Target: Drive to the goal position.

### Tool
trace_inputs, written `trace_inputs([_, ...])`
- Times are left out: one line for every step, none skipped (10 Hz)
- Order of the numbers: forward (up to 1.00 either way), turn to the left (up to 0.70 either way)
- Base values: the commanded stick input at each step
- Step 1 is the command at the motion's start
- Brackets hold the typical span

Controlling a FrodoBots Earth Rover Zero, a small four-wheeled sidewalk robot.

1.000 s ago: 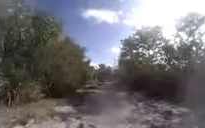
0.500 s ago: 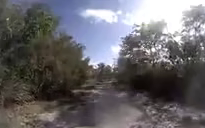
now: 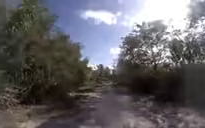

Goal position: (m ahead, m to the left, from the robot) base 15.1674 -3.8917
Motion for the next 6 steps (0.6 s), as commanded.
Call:
trace_inputs([0.70, 0.00])
trace_inputs([0.70, 0.00])
trace_inputs([0.70, 0.00])
trace_inputs([0.70, 0.00])
trace_inputs([0.70, 0.00])
trace_inputs([0.70, 0.00])
